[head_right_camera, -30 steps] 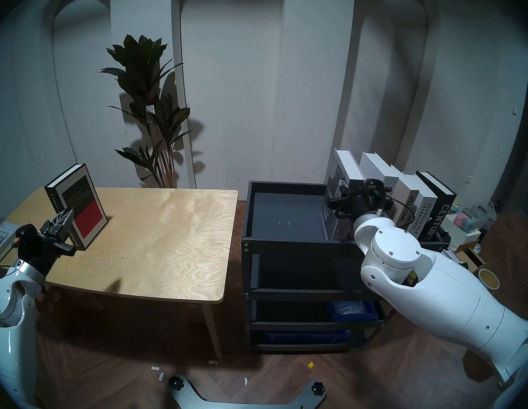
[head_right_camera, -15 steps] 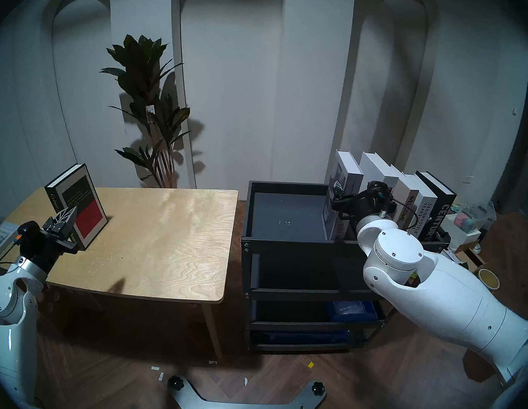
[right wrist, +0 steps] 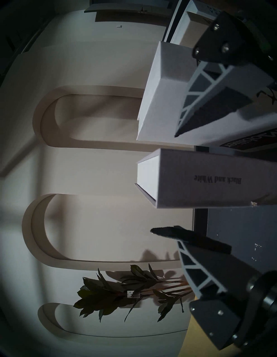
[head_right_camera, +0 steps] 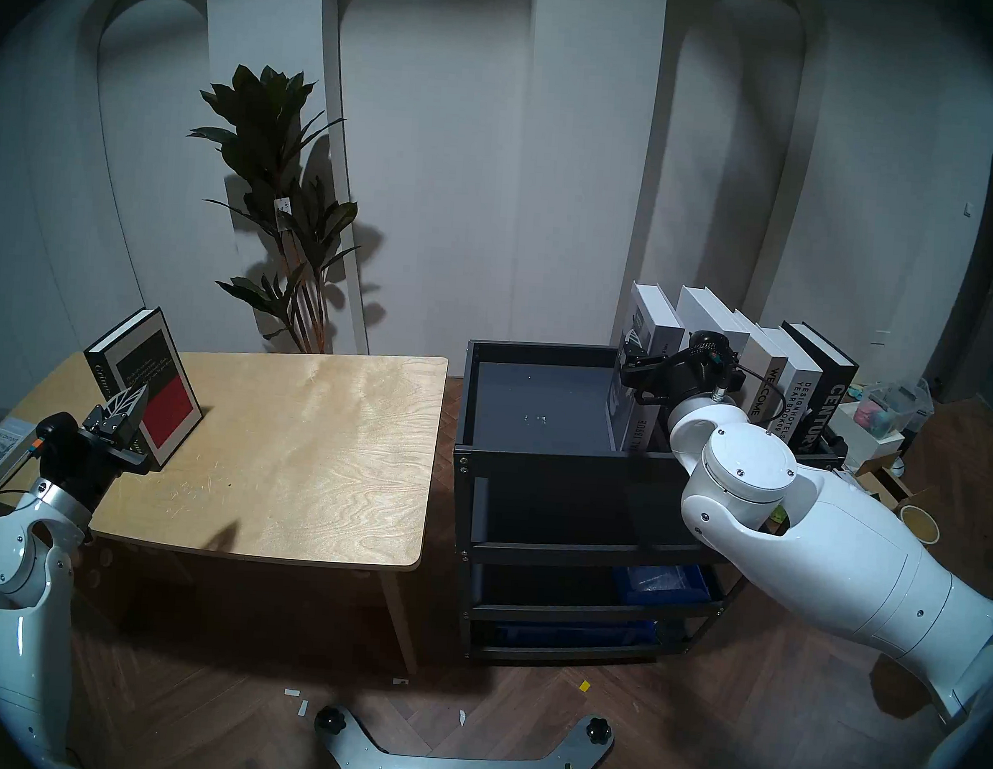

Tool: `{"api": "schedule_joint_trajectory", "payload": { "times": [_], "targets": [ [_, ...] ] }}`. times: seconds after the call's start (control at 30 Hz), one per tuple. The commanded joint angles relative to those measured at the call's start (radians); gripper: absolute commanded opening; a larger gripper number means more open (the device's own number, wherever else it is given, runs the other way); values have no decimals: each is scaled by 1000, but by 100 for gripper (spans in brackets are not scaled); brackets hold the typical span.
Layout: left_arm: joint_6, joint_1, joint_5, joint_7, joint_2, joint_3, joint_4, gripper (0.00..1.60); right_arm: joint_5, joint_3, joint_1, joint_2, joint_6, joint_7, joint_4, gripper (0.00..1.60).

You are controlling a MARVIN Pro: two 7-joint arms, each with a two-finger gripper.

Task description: Move the books from the display table onto the shelf, standing them upright with spines facing out and tallest at one end

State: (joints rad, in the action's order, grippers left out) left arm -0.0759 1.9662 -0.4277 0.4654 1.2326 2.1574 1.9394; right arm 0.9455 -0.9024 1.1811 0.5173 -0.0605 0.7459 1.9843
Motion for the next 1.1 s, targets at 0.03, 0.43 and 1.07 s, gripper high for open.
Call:
{"api": "schedule_joint_trajectory", "payload": {
  "times": [0.03, 0.43, 1.07],
  "targets": [
    [0, -17, -3, 1, -14, 9, 4, 0, 17, -78, -12, -53, -40, 53, 73, 160],
    [-1, -28, -18, -2, -39, 71, -41, 0, -9, -96, 97, -138, -193, 80, 261, 160],
    [-25, -74, -23, 13, -89, 102, -127, 0, -106, 234, 347, -239, -275, 138, 459, 160]
  ]
}}
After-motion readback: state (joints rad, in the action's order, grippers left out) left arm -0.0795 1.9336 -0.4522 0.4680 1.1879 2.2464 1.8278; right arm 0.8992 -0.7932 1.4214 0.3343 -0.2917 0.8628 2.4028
